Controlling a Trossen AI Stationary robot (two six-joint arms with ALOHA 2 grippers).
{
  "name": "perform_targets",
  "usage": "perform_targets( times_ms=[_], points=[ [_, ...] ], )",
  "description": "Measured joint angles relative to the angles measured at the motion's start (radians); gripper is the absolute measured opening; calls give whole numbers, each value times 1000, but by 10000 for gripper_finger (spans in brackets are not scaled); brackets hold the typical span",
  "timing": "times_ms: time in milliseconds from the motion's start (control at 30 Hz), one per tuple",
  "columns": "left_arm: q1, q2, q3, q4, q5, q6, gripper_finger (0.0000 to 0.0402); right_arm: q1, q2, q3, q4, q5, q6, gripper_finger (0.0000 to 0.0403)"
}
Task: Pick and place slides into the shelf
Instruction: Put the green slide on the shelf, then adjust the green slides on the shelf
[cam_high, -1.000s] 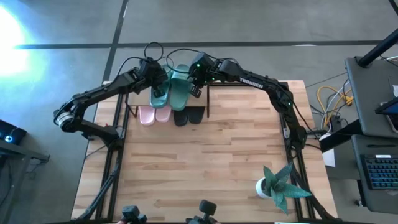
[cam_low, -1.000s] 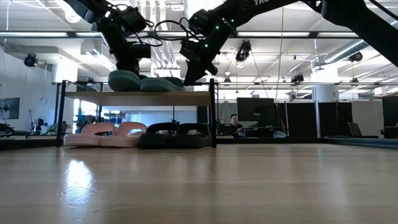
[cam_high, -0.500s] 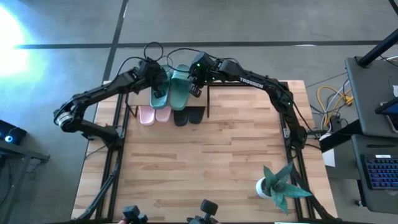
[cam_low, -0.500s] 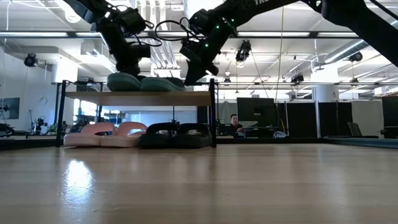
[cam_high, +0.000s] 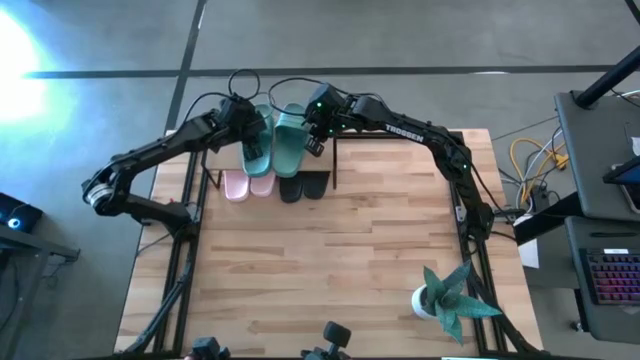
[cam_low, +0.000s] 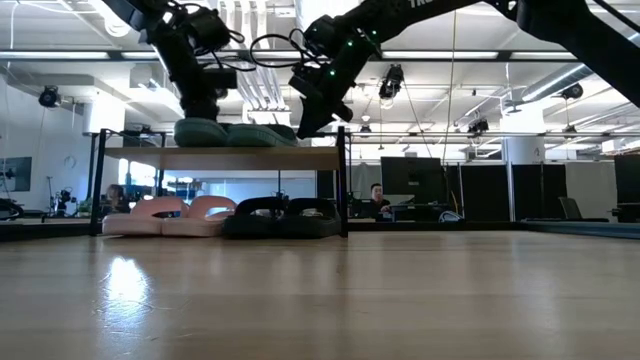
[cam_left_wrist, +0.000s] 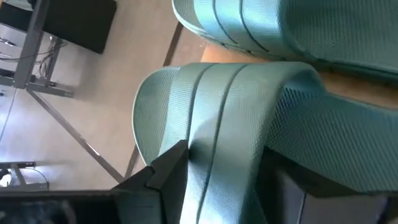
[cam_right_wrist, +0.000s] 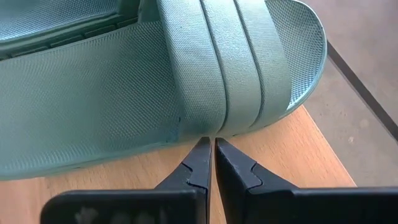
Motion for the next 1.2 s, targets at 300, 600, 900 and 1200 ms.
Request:
perform_targets(
  times_ms=[300, 600, 900, 1200],
  points=[
    [-12, -77, 6, -20, 14, -2, 160, 0, 0, 0, -2, 0, 10, 13],
    [-31, -197, 40, -185, 16, -214, 158, 2, 0, 0, -30, 0, 26, 13],
    [-4, -271, -43, -301, 8, -426, 107, 2, -1, 0, -32, -4, 52, 13],
    [3, -213, -72, -288, 3, -439, 69, 2, -2, -2, 22, -9, 22, 13]
  ],
)
